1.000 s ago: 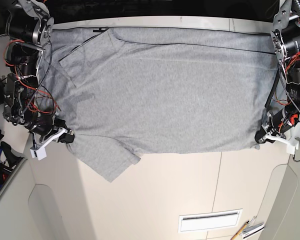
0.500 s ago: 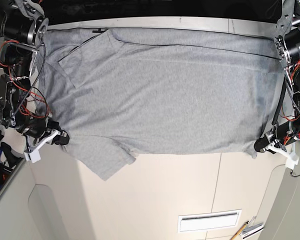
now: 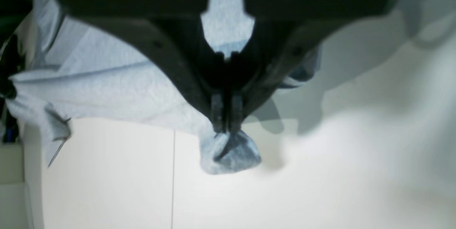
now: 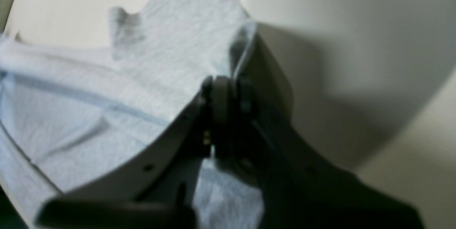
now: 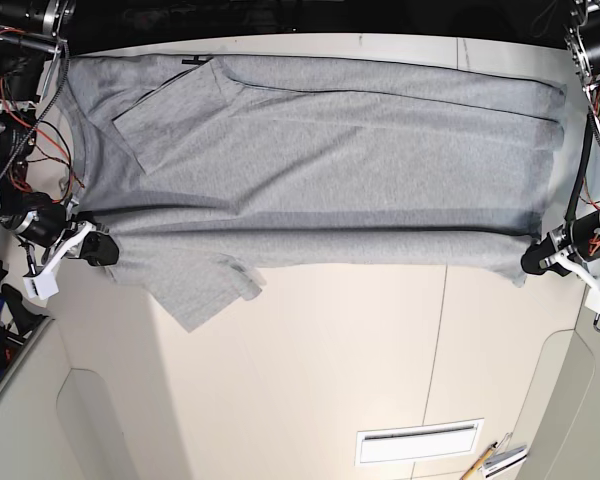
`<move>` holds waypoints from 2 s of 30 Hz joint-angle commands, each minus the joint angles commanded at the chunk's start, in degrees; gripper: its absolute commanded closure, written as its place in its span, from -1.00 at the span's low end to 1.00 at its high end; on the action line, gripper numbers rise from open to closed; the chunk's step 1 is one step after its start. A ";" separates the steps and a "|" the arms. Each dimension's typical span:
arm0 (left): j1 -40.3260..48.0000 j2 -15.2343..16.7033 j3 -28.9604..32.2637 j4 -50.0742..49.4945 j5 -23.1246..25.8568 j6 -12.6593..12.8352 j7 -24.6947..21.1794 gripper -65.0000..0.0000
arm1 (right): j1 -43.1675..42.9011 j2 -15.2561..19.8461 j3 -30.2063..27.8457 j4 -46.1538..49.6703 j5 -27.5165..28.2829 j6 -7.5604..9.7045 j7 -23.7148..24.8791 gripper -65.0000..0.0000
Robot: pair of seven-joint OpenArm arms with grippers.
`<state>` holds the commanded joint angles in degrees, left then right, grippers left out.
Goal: Fold the T-shirt properly
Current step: 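Grasp the hem corners with both grippers and lift them, then fold the hem over toward the shoulder edge with both grippers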
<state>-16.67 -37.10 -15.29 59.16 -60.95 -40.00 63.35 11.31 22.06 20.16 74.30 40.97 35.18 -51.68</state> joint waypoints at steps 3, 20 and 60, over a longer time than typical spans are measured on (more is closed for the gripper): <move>3.17 -1.36 0.00 3.78 -2.34 0.00 1.86 1.00 | -3.34 0.02 0.66 3.34 0.00 0.00 -0.04 1.00; 13.51 -0.22 0.00 11.39 -2.25 0.00 1.60 1.00 | -10.16 -0.04 0.87 6.27 -1.33 -0.92 0.24 0.04; 13.99 0.13 0.00 11.39 -3.58 0.00 1.62 1.00 | 6.32 -10.99 -11.28 -12.92 -14.47 -1.95 12.00 0.96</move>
<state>-2.68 -36.97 -15.29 70.54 -64.53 -40.00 64.97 17.63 11.07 8.88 61.39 26.50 33.23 -39.68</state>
